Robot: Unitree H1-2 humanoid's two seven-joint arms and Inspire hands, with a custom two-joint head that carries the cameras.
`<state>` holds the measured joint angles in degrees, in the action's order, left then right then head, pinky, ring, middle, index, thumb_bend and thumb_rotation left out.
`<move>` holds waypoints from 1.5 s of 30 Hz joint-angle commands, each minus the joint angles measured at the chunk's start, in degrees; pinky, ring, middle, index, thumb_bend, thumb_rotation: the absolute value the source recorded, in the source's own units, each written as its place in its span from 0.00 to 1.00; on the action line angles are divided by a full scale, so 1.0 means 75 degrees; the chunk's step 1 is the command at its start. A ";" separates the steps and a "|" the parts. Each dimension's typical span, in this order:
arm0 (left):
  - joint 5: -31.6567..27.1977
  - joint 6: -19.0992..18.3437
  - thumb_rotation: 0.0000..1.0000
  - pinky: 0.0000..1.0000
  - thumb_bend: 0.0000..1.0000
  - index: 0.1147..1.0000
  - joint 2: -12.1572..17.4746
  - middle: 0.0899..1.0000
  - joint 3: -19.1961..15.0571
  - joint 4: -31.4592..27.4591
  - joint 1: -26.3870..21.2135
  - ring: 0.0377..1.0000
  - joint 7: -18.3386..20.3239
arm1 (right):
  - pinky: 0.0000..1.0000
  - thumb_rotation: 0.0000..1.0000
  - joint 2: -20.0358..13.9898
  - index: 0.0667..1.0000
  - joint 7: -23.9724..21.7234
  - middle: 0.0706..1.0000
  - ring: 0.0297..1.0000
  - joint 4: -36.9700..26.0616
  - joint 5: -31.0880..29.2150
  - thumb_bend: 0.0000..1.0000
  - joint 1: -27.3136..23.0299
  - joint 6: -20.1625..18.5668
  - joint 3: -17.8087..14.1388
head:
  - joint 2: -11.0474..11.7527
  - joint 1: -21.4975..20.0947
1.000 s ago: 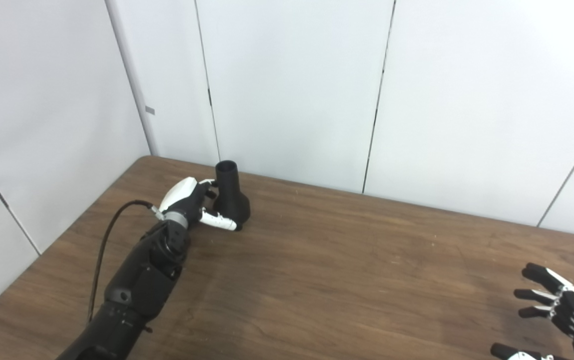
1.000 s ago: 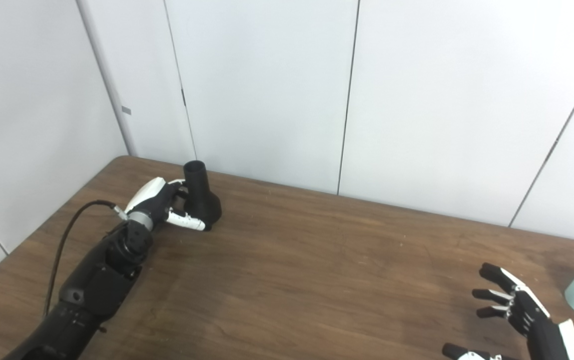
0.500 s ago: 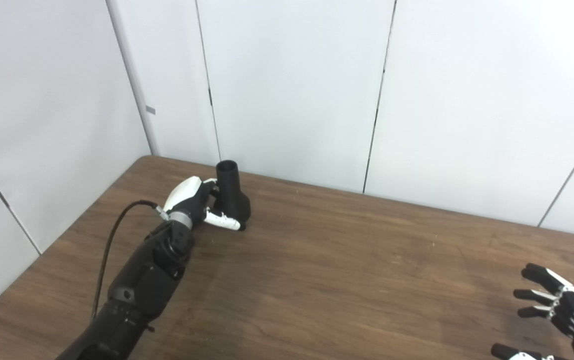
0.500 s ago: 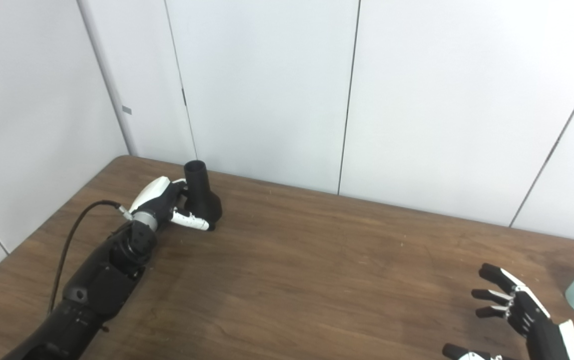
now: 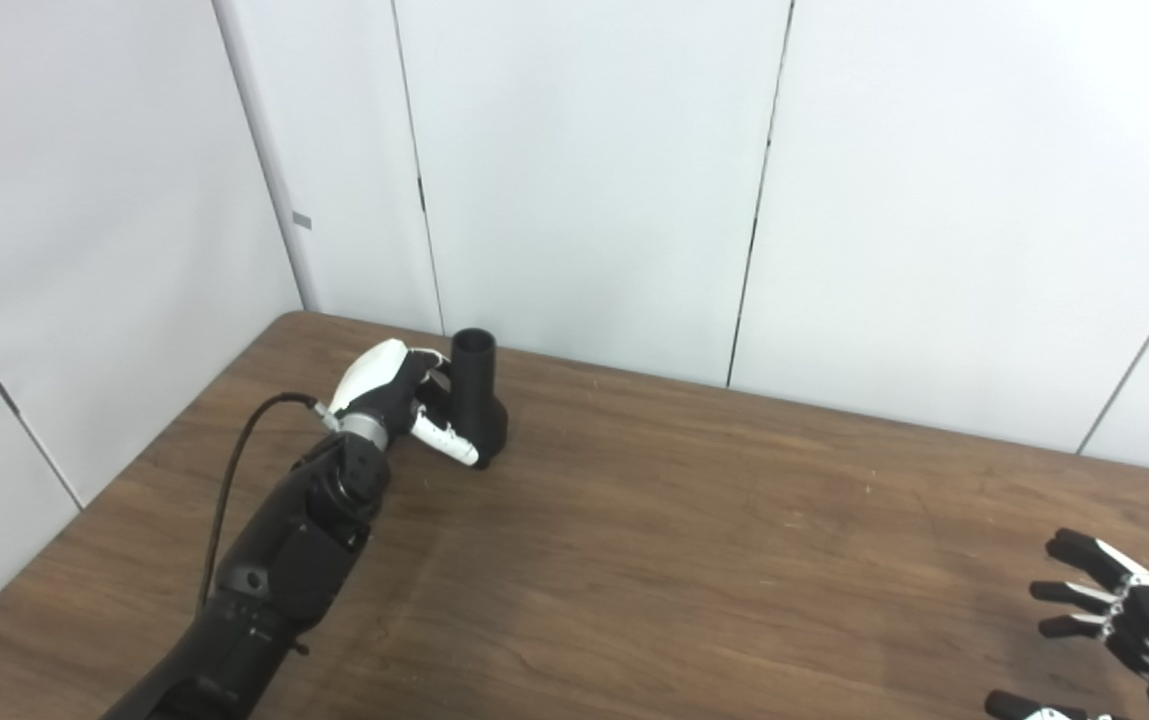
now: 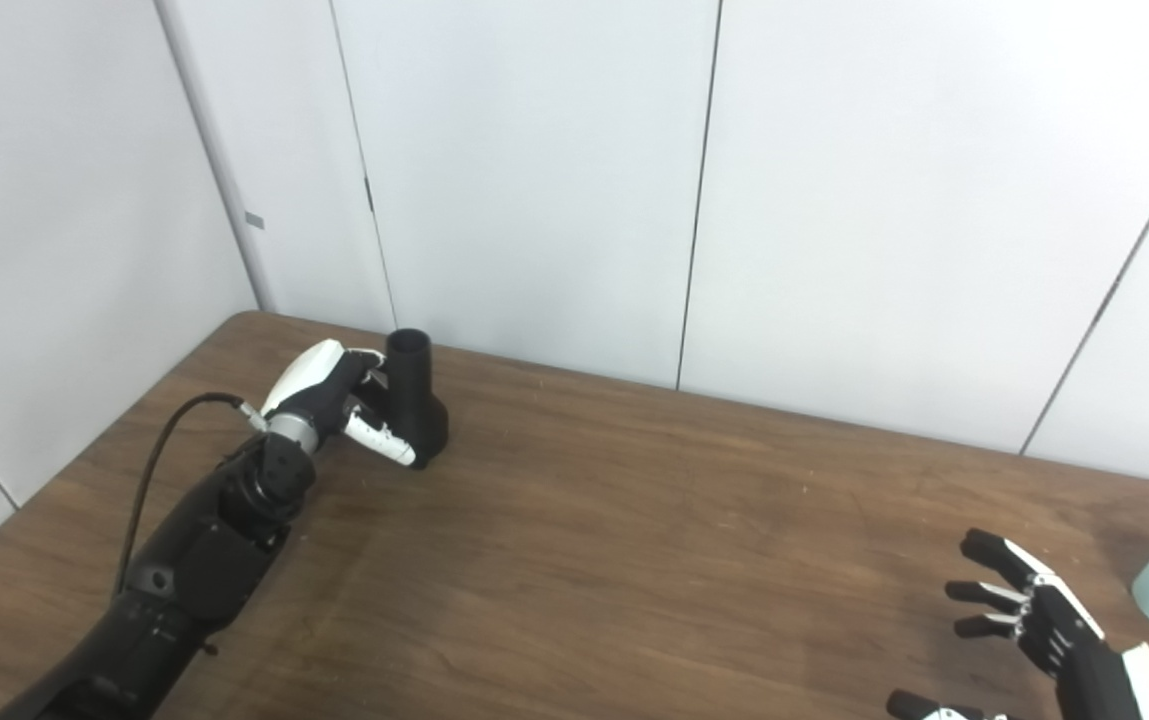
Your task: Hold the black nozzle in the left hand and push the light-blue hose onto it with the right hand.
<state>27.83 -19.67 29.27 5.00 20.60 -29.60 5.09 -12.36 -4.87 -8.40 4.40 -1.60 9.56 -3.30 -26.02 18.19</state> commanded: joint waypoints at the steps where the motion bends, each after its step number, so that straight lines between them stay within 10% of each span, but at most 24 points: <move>1: -0.0028 0.0194 0.01 1.00 0.54 0.44 0.0066 0.42 0.0084 0.0015 -0.0167 0.56 -0.0007 | 0.58 0.08 -0.0100 0.80 0.0033 0.81 0.69 -0.0333 -0.0025 0.77 -0.0127 0.0134 -0.0070 | -0.0002 0.0003; 18: 0.0116 0.0778 0.00 1.00 0.52 0.40 -0.0019 0.46 0.0312 0.0203 0.0078 0.63 -0.0515 | 0.59 0.09 -0.0129 0.81 0.0025 0.81 0.69 -0.0386 0.0004 0.77 -0.0124 0.0029 -0.0052 | -0.0125 -0.0102; 45: -0.0226 0.2458 0.00 1.00 0.53 0.41 -0.0966 0.44 0.1972 -0.1446 0.0454 0.62 0.0991 | 0.60 0.09 0.0309 0.80 0.0196 0.81 0.69 -0.1268 0.0703 0.75 -0.0196 -0.1208 0.0147 | -0.0700 -0.1691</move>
<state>27.33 -3.69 23.43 17.94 10.69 -26.08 9.54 -10.33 -4.36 -15.64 9.21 -1.35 -0.26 -2.32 -31.20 5.45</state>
